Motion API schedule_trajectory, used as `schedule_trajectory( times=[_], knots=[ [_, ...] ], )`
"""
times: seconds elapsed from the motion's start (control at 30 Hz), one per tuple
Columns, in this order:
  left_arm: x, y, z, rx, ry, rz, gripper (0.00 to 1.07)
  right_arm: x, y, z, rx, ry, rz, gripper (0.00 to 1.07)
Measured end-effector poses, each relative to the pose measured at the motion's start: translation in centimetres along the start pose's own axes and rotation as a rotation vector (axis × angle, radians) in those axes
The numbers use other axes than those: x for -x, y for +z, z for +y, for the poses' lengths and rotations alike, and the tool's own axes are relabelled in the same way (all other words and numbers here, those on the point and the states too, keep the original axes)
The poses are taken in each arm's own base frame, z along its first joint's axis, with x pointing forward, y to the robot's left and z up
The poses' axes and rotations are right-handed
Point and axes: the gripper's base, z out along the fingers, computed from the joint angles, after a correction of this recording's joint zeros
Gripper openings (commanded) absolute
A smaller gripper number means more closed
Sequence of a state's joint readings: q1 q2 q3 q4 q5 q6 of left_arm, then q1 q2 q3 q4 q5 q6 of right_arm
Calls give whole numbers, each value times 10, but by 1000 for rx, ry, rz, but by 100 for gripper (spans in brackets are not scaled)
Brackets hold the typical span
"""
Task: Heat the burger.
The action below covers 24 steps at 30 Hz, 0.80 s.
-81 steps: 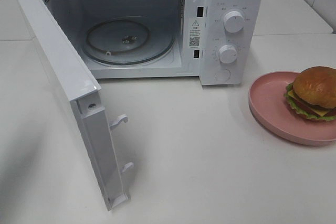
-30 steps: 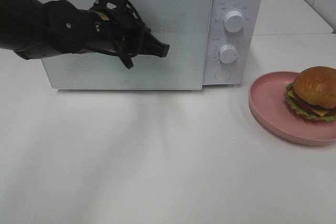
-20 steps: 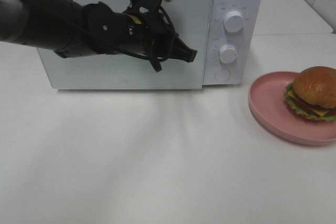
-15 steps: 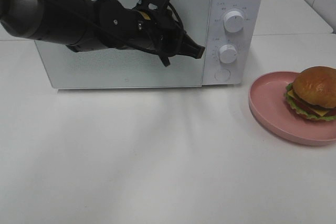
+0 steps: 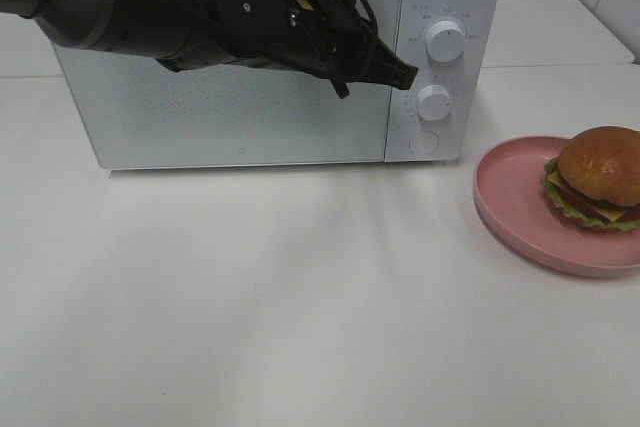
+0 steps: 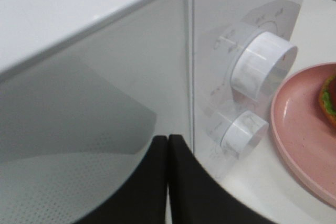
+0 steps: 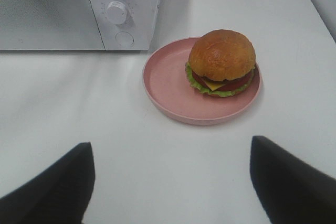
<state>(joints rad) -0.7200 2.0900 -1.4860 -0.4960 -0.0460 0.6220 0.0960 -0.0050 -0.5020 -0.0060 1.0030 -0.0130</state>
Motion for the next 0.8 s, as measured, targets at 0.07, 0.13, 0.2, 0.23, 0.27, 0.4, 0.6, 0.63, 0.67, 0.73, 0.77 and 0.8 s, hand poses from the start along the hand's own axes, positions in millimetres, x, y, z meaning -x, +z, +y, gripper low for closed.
schedule_trajectory(
  times=[0.07,0.13,0.2,0.23,0.27,0.4,0.6,0.63,0.67,0.73,0.77,0.8],
  knots=[
    [0,-1,0,-11,5,13,0,0,0,0,0,0,0,76],
    [0,-3,0,-42,19,51,0,0,0,0,0,0,0,76],
    [0,-11,2,-104,37,133,0,0,0,0,0,0,0,76],
    [0,-11,2,-104,37,133,0,0,0,0,0,0,0,76],
    [1,-19,4,-145,53,191,0,0,0,0,0,0,0,76],
    [4,-35,0,-217,75,276,0,0,0,0,0,0,0,76],
    [21,-82,-1,-274,30,444,0,0,0,0,0,0,0,76],
    [26,-95,1,-254,3,483,0,0,0,0,0,0,0,76],
    [26,-95,1,-254,3,483,0,0,0,0,0,0,0,76],
    [34,-119,5,-214,-31,536,0,0,0,0,0,0,0,76],
    [34,-119,5,-214,-31,536,0,0,0,0,0,0,0,76],
    [37,-128,7,-198,-36,549,0,0,0,0,0,0,0,76]
  ],
)
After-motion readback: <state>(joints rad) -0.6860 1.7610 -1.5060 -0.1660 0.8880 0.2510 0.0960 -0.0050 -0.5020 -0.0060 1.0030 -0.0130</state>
